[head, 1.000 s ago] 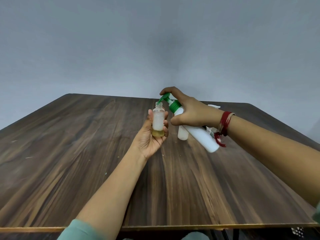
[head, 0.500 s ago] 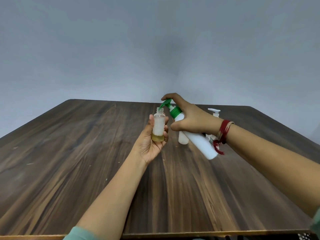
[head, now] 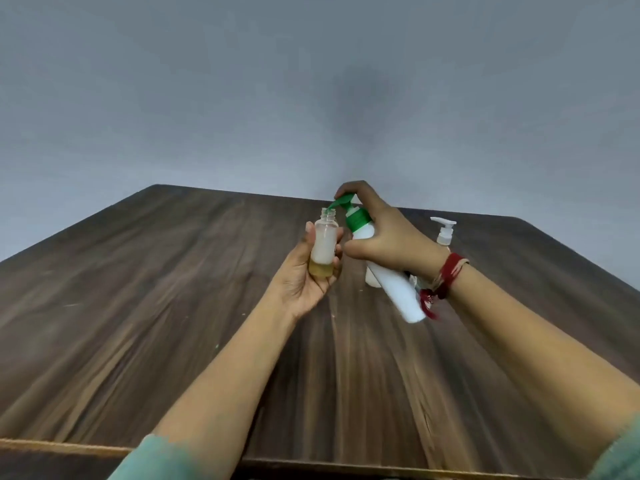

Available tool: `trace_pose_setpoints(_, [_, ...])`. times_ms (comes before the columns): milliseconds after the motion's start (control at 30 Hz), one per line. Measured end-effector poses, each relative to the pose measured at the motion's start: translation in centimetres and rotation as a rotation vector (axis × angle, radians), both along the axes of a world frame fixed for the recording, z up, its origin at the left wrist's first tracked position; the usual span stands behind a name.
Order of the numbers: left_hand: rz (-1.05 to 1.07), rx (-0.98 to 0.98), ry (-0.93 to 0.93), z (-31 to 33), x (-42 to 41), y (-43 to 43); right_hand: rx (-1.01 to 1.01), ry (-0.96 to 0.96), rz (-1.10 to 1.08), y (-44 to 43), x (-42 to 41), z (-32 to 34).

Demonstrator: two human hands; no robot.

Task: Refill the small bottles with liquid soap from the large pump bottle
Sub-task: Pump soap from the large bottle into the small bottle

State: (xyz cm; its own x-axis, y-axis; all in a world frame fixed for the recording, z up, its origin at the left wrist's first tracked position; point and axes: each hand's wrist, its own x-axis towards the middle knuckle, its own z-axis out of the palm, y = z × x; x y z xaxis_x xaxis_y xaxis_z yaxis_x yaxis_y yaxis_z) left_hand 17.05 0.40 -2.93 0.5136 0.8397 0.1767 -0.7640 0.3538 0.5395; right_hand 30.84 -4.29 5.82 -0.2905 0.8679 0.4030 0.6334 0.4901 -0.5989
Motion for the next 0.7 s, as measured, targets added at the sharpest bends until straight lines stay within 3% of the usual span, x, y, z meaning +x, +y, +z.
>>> trace_pose_setpoints(333, [0.118,0.001,0.03,1.3,-0.7,0.4,0.008,0.1,0.058,0.7,-0.6,0.0])
trace_pose_setpoints(700, [0.051,0.263,0.041,7.5,0.2,2.3,0.159,0.359,0.08,1.3,-0.1,3.8])
